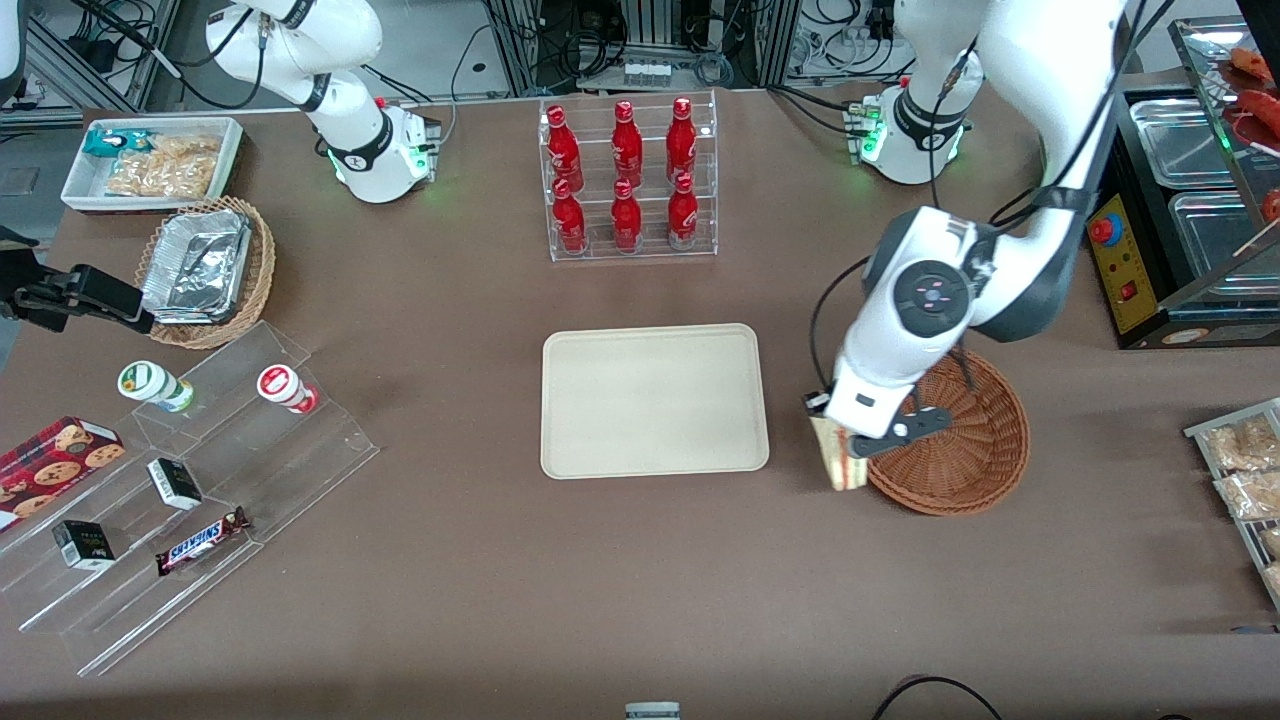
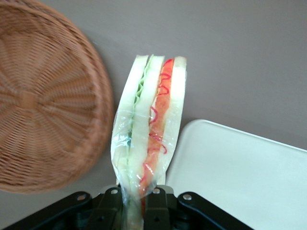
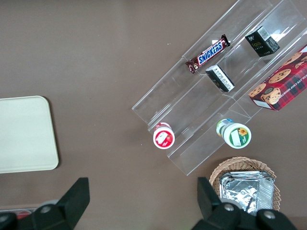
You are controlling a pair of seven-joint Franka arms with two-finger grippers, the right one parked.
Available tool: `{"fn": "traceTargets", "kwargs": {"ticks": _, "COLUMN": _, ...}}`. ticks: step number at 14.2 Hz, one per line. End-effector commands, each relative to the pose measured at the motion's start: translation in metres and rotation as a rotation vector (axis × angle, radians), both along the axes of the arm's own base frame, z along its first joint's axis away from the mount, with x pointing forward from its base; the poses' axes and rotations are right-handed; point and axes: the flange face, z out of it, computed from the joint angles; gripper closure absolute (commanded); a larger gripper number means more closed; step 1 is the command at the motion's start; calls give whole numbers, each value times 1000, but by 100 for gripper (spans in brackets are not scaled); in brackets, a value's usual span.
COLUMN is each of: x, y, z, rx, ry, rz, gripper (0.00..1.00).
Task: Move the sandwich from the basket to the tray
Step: 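Lift the sandwich out of the basket with the left gripper, then carry the sandwich over the beige tray and lower it onto it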
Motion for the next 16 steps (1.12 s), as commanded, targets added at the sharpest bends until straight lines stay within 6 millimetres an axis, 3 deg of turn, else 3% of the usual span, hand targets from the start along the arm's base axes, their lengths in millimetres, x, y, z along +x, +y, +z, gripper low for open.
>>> {"fn": "traceTargets", "kwargs": {"ticks": 1, "x": 3, "y": -44, "z": 2, "rx": -1, "ry": -20, "rz": -8, "gripper": 87}}
{"fn": "traceTargets", "kwargs": {"ticks": 2, "x": -7, "y": -68, "z": -4, "rx": 6, "ry": -26, "rz": -68, "gripper": 87}}
{"fn": "traceTargets", "kwargs": {"ticks": 7, "x": -27, "y": -136, "z": -16, "rx": -55, "ry": -39, "rz": -188, "gripper": 85}}
{"fn": "traceTargets", "kwargs": {"ticks": 14, "x": -51, "y": -203, "z": -43, "rx": -75, "ry": -30, "rz": -250, "gripper": 84}}
{"fn": "traceTargets", "kwargs": {"ticks": 16, "x": -56, "y": -212, "z": -58, "rx": -66, "ry": -21, "rz": -242, "gripper": 84}}
